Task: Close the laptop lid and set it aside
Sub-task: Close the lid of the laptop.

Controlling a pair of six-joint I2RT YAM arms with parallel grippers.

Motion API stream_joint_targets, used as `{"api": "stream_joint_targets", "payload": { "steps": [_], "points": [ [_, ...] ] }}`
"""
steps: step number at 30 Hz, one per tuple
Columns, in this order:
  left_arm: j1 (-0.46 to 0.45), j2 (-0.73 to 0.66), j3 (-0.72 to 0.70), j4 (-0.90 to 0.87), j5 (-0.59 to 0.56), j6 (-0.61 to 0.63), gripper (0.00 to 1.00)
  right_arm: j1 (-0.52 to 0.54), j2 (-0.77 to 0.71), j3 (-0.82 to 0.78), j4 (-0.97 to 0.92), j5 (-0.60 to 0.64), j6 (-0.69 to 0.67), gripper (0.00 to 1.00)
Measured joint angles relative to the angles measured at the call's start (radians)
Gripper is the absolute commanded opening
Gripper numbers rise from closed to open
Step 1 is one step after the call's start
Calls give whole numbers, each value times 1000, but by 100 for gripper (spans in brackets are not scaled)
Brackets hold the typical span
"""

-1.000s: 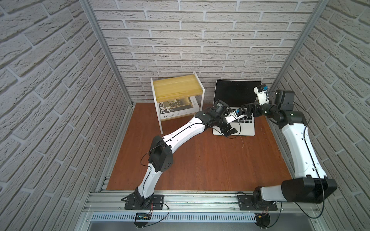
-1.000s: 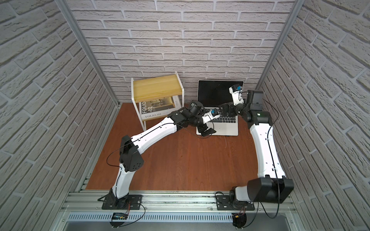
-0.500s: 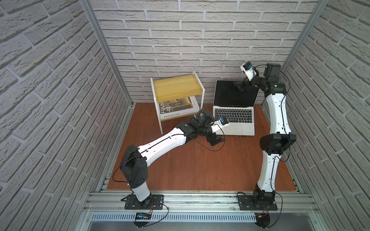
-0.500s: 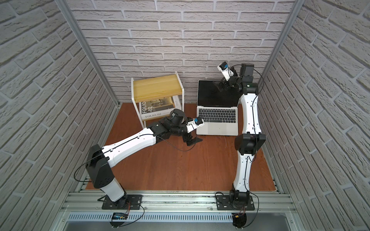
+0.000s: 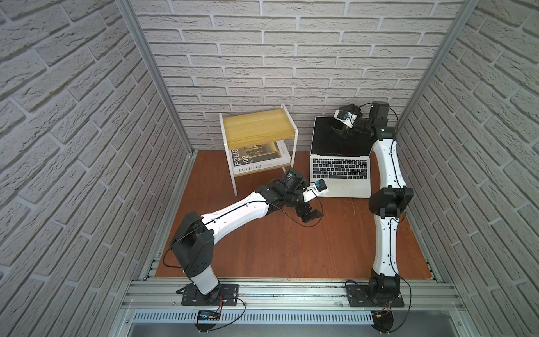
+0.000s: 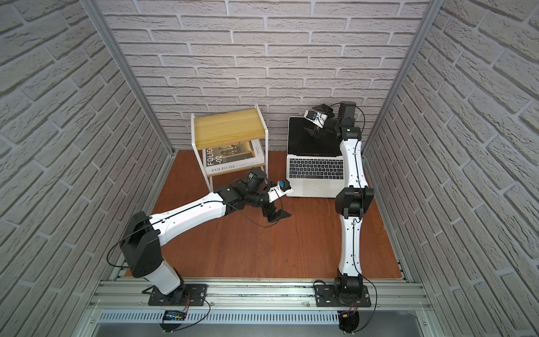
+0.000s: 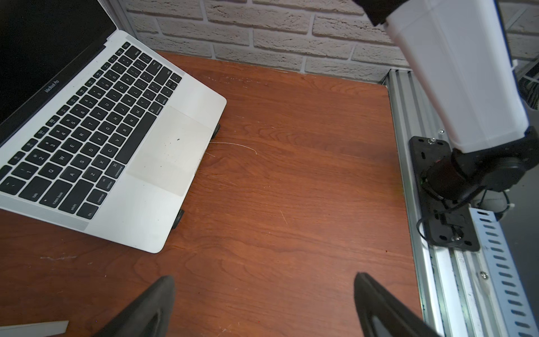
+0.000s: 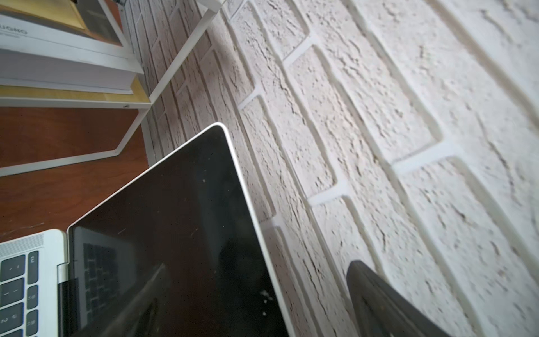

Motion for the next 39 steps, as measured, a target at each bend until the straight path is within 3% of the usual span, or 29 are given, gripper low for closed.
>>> {"api": "stream_joint_targets", "payload": {
  "steps": [12, 25, 39],
  "points": [
    [0, 47, 2, -1, 30, -12, 98, 21, -7, -2, -146, 85, -163, 98],
    [-2, 48, 2, -3, 18, -12, 98, 48, -138, -99, -306, 181, -218, 98],
    [-3, 72, 2, 7, -6, -42, 98, 83, -333, -357, -344, 177, -209, 98]
  ]
}}
